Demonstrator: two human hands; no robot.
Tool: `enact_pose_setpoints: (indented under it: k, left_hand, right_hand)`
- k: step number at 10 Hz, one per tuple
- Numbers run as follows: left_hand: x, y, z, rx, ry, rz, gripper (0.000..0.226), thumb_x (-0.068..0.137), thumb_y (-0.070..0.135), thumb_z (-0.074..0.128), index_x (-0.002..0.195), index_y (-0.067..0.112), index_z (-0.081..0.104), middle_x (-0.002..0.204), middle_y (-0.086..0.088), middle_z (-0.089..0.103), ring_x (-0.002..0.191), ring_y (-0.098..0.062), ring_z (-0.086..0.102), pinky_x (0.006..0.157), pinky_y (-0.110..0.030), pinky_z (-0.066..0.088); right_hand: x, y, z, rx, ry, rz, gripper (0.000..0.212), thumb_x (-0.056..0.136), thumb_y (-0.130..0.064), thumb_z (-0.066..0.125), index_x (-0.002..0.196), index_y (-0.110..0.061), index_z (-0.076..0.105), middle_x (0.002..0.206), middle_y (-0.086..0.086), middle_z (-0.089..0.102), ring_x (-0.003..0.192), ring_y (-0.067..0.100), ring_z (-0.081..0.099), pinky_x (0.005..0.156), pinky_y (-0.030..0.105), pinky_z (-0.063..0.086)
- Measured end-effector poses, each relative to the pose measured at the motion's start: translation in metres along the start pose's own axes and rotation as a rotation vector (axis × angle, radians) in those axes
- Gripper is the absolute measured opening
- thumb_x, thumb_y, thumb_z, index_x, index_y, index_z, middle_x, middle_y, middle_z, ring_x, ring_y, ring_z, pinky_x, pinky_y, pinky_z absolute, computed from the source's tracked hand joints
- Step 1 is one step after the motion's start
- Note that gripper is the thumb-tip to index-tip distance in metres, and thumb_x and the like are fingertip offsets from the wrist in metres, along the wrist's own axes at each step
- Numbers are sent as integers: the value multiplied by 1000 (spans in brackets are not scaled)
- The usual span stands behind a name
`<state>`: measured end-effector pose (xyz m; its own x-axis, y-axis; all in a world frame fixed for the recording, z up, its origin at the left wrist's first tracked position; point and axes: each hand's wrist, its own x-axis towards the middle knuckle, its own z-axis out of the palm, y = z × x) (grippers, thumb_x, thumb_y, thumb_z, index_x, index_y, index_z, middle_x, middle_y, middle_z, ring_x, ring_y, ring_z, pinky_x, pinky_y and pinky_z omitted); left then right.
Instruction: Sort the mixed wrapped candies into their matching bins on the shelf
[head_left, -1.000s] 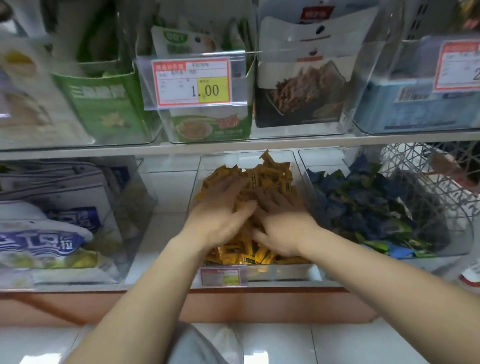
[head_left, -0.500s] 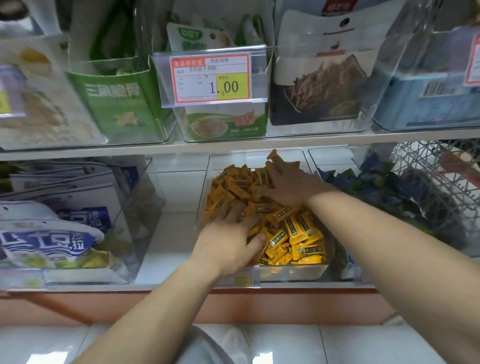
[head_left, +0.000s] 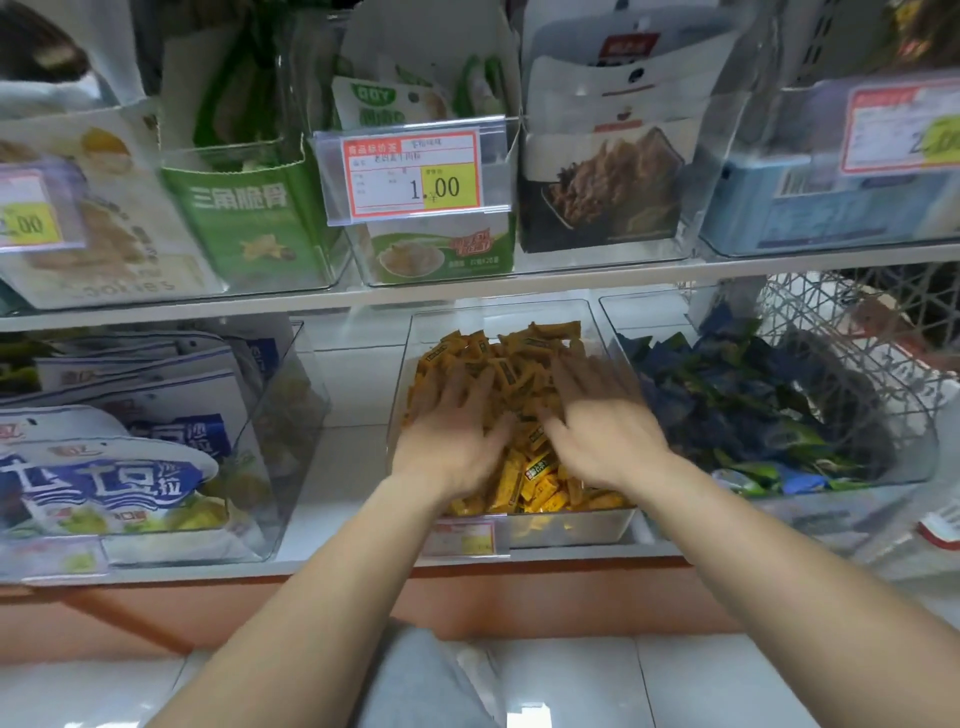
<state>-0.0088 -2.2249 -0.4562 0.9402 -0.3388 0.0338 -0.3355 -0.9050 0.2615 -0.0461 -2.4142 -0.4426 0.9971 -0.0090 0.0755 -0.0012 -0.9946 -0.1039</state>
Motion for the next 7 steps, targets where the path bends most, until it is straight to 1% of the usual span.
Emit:
enact_pose_setpoints:
  k: [1, 2, 3, 4, 5, 6, 7]
  left_hand:
    - [3, -2, 8, 72, -61, -11, 63, 94, 69, 18, 151, 43, 23, 166, 4, -2, 151, -29, -8, 120, -52, 14]
    - [0, 1, 6, 95, -21, -3, 58, 95, 66, 22, 146, 42, 34, 166, 1, 4, 151, -31, -2, 116, -53, 23]
    - [3, 7, -8, 112, -102, -20, 55, 95, 65, 28, 141, 38, 44, 165, -1, 12, 151, -31, 9, 114, -51, 26]
    - [7, 14, -34, 111, -149, -14, 52, 94, 59, 39, 134, 29, 52, 145, -7, 49, 127, -32, 49, 96, -42, 46]
    - [4, 25, -54, 50, -111, 26, 43, 93, 49, 47, 124, 21, 56, 123, -8, 63, 103, -27, 59, 80, -36, 49]
    - [-14, 44, -79, 60, -95, 96, 46, 93, 49, 50, 130, 21, 55, 128, -7, 62, 108, -25, 59, 87, -34, 50]
    - [-46, 47, -98, 40, -33, 232, 52, 92, 55, 48, 135, 26, 55, 136, 1, 59, 119, -18, 57, 98, -36, 49]
  right_hand:
    - [-4, -13, 8, -141, 71, 85, 64, 101, -50, 22, 156, -18, 22, 164, 12, 19, 150, 32, 18, 122, 50, 8]
    - [3, -26, 12, -101, 64, 71, 57, 101, -46, 25, 151, -18, 32, 158, 16, 30, 146, 34, 25, 119, 48, 18]
    - [14, -27, 7, 41, -45, 45, 52, 101, -45, 32, 147, -23, 34, 157, 13, 30, 143, 36, 31, 112, 49, 32]
    - [13, -22, -11, 56, -141, 14, 55, 99, -48, 37, 149, -25, 32, 157, 10, 30, 140, 36, 36, 106, 49, 40]
    - [-5, -16, -32, 31, -155, -9, 51, 97, -49, 41, 141, -22, 45, 141, 11, 51, 122, 34, 53, 93, 44, 48]
    - [-36, -5, -60, -28, -108, -41, 50, 95, -49, 46, 139, -25, 48, 137, 11, 55, 119, 35, 56, 90, 46, 51]
    - [-76, 26, -90, 59, -45, -26, 59, 92, -56, 46, 147, -33, 41, 148, 1, 45, 127, 25, 53, 89, 43, 51]
